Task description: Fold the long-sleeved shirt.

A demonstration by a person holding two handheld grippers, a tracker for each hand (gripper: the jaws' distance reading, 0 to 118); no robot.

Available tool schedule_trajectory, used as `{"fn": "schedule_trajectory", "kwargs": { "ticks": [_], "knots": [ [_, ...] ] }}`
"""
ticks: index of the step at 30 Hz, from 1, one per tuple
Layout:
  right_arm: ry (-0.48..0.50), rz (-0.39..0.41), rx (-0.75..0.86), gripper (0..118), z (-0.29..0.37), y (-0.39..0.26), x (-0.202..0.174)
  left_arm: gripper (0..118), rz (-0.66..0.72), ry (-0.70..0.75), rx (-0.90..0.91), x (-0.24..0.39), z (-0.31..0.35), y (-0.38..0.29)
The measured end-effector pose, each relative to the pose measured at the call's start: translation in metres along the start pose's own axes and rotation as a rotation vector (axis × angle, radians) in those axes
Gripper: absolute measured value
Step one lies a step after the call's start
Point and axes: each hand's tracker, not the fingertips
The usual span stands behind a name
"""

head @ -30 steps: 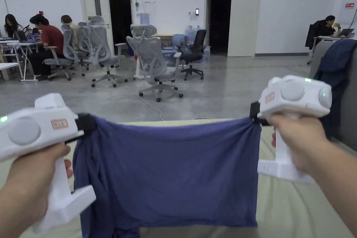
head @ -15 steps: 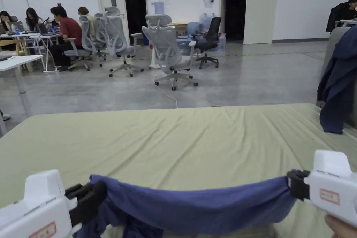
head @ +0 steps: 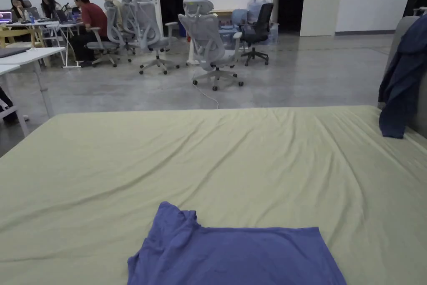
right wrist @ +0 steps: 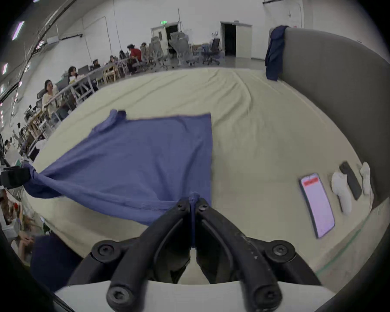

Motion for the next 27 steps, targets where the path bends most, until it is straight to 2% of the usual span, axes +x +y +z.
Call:
{"fn": "schedule_trajectory", "kwargs": {
  "ticks": [4,9,14,15,16,17,18,19,20,21,23,25,26,27],
  "knots": [
    [-0.022,0.055,-0.162,5,-0.028,-0.022,-0.002,12,0.006,0.071,-0.18,-0.011,-0.031,-0.022],
    [-0.039,0.088,-0.307,5,-0.069,-0.043,0.0,12,0.096,0.108,-0.374,-0.025,-0.078,-0.049],
    [-0.022,0.094,-0.35,6,-0.076,-0.034,0.004,12,0.1,0.119,-0.359,-0.025,-0.088,-0.045],
    [-0.012,0.091,-0.358,14,-0.074,-0.029,0.006,16,0.102,0.116,-0.359,-0.025,-0.087,-0.041],
    [0.001,0.101,-0.346,29,-0.068,-0.023,0.007,25,0.089,0.11,-0.353,-0.023,-0.083,-0.037],
    [-0.018,0.12,-0.311,63,-0.06,-0.016,0.007,50,0.052,0.108,-0.301,-0.02,-0.074,-0.03],
    [-0.039,0.128,-0.256,112,-0.05,-0.011,0.008,97,0.014,0.129,-0.22,-0.016,-0.06,-0.023],
    [-0.043,0.137,-0.192,118,-0.039,-0.006,0.009,118,-0.004,0.143,-0.148,-0.012,-0.047,-0.017],
    [-0.057,0.102,-0.103,114,-0.027,0.003,0.012,118,-0.021,0.151,-0.061,-0.01,-0.029,-0.009],
    [-0.048,0.059,-0.091,112,-0.02,0.008,0.013,115,-0.026,0.118,-0.029,-0.003,-0.019,-0.005],
    [-0.017,0.004,-0.074,116,-0.007,0.013,0.011,115,0.029,0.1,0.001,0.004,-0.004,-0.001],
    [0.036,-0.057,-0.056,108,0.001,0.017,0.006,114,0.083,0.085,-0.017,0.006,0.006,-0.002],
    [0.076,-0.093,-0.037,94,0.006,0.016,-0.002,109,0.111,0.078,-0.066,0.008,0.008,-0.004],
    [0.105,-0.114,-0.018,58,0.008,0.015,-0.006,74,0.133,0.063,-0.112,0.011,0.01,-0.008]
  ]
}}
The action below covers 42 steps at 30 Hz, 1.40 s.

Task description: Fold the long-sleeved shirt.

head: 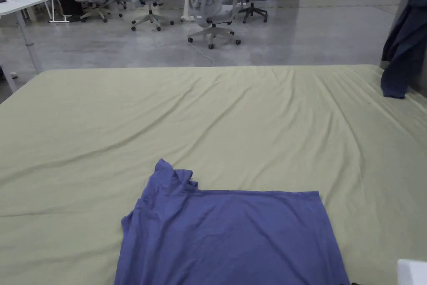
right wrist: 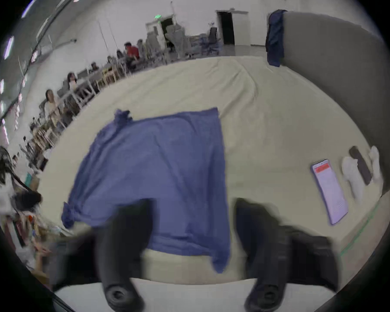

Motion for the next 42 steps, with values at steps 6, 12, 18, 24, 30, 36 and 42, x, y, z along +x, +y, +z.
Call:
{"fn": "schedule_trajectory", "kwargs": {
  "ticks": [6,12,18,24,30,36,42],
  "knots": [
    [0.048,-0.068,0.011,3,-0.022,-0.011,-0.036,13,0.013,-0.064,0.008,0.013,-0.03,0.022],
    [0.077,-0.012,0.004,3,-0.05,0.002,-0.056,112,-0.133,0.002,0.085,0.004,-0.163,0.178],
    [0.046,-0.03,-0.025,3,-0.088,0.022,-0.044,103,-0.236,0.278,-0.011,-0.001,-0.316,0.25],
    [-0.029,-0.014,-0.026,3,-0.129,0.056,-0.03,85,-0.291,0.14,-0.084,0.028,-0.353,0.211],
    [-0.096,0.058,-0.019,83,-0.18,0.126,-0.01,5,-0.234,0.048,-0.053,0.02,-0.318,0.228],
    [-0.227,0.11,-0.134,116,-0.272,0.194,0.023,5,-0.268,-0.014,-0.008,0.021,-0.275,0.228],
    [-0.287,0.164,-0.311,103,-0.33,0.209,0.016,5,-0.256,-0.033,-0.002,0.012,-0.259,0.232]
  ]
}}
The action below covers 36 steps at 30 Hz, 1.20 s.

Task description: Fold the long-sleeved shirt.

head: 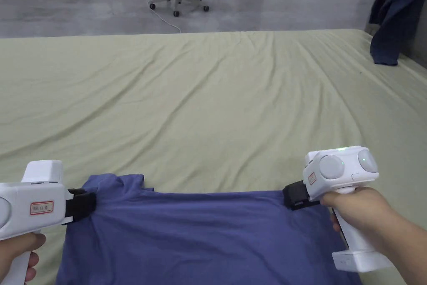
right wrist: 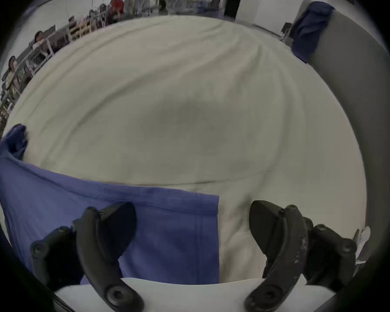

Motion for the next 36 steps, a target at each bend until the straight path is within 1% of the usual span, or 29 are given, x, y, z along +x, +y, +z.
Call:
{"fn": "schedule_trajectory", "kwargs": {
  "ticks": [1,2,4,5,6,7,8,9,10,12,14,15,17,19,21,22,24,28,32,36],
  "knots": [
    [-0.044,0.005,-0.007,95,0.005,-0.002,-0.003,5,-0.002,0.0,-0.001,-0.001,0.0,-0.001],
    [-0.047,0.022,-0.005,95,0.009,-0.001,-0.006,5,-0.006,0.004,-0.007,-0.002,-0.001,-0.002],
    [-0.02,0.066,0.008,89,0.018,-0.002,-0.012,5,0.0,0.021,-0.023,-0.006,-0.003,-0.005],
    [-0.005,0.089,0.03,78,0.026,-0.007,-0.013,5,0.012,0.023,-0.028,-0.008,-0.003,-0.006],
    [-0.009,0.108,0.044,64,0.032,-0.01,-0.017,5,0.02,0.017,-0.03,-0.008,-0.002,-0.008],
    [-0.013,0.133,0.065,36,0.038,-0.013,-0.019,5,0.02,0.017,-0.027,-0.007,0.0,-0.01],
    [0.092,0.132,0.069,5,0.043,-0.016,-0.019,5,0.021,0.02,-0.021,-0.007,0.003,-0.012],
    [0.07,0.09,0.079,4,0.051,-0.021,-0.018,5,0.021,0.031,-0.005,-0.003,0.009,-0.013],
    [0.08,0.069,0.099,4,0.058,-0.027,-0.018,5,0.022,0.032,0.007,-0.001,0.015,-0.014],
    [0.152,0.041,0.197,4,0.082,-0.043,-0.014,5,0.029,0.012,0.043,0.004,0.035,-0.015],
    [0.197,0.016,0.247,4,0.11,-0.06,-0.008,5,0.038,0.009,0.078,0.01,0.06,-0.015],
    [0.202,-0.007,0.292,4,0.13,-0.071,-0.005,5,0.039,0.007,0.105,0.014,0.075,-0.014],
    [0.235,-0.017,0.409,4,0.178,-0.095,0.001,5,0.042,0.0,0.177,0.023,0.112,-0.017],
    [0.26,-0.083,0.52,4,0.227,-0.121,0.011,5,0.042,-0.02,0.252,0.033,0.152,-0.018],
    [0.282,-0.157,0.631,4,0.28,-0.152,0.019,5,0.076,-0.043,0.327,0.04,0.196,-0.024],
    [0.289,-0.166,0.683,4,0.303,-0.165,0.023,5,0.107,-0.049,0.366,0.044,0.217,-0.026],
    [0.257,-0.142,0.775,4,0.348,-0.192,0.025,5,0.144,-0.076,0.438,0.051,0.261,-0.032],
    [0.225,-0.15,0.928,4,0.422,-0.233,0.032,5,0.16,-0.098,0.591,0.068,0.344,-0.042],
    [0.199,-0.142,1.071,4,0.481,-0.256,0.034,5,0.108,-0.108,0.739,0.09,0.419,-0.041],
    [0.188,-0.14,1.158,4,0.523,-0.254,0.035,5,0.054,-0.13,0.828,0.108,0.463,-0.029]
  ]
}}
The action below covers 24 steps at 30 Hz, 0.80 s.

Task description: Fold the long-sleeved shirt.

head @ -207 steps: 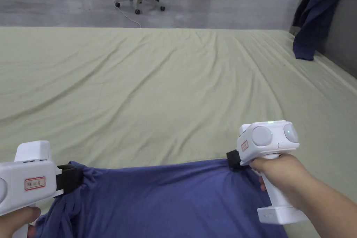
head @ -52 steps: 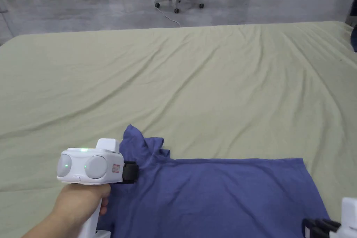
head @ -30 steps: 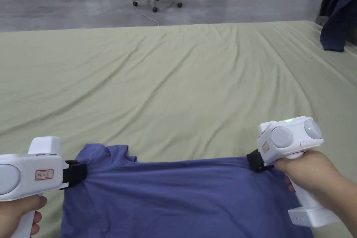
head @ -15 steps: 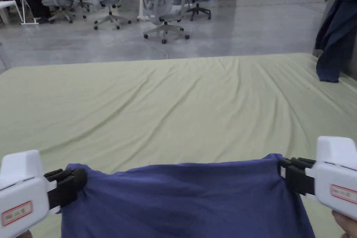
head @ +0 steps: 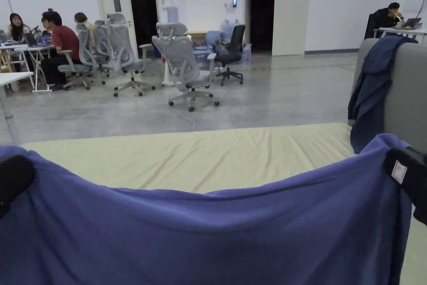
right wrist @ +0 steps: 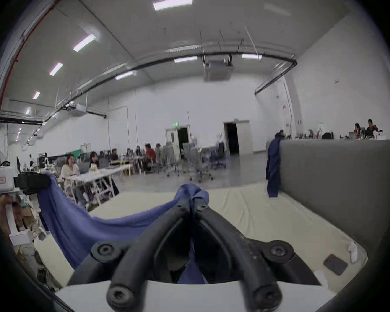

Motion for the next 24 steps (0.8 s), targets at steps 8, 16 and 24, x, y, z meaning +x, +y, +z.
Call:
{"fn": "schedule_trajectory", "kwargs": {
  "ticks": [8,16,24],
  "knots": [
    [0.009,0.0,0.079,4,-0.064,0.085,0.003,5,0.044,-0.083,0.073,0.003,-0.058,0.073],
    [-0.051,0.086,0.109,4,-0.163,0.184,0.006,5,0.053,-0.125,0.107,-0.012,-0.175,0.156],
    [-0.153,0.185,0.052,4,-0.286,0.244,0.016,5,-0.043,-0.1,0.112,0.002,-0.28,0.218]
  ]
}}
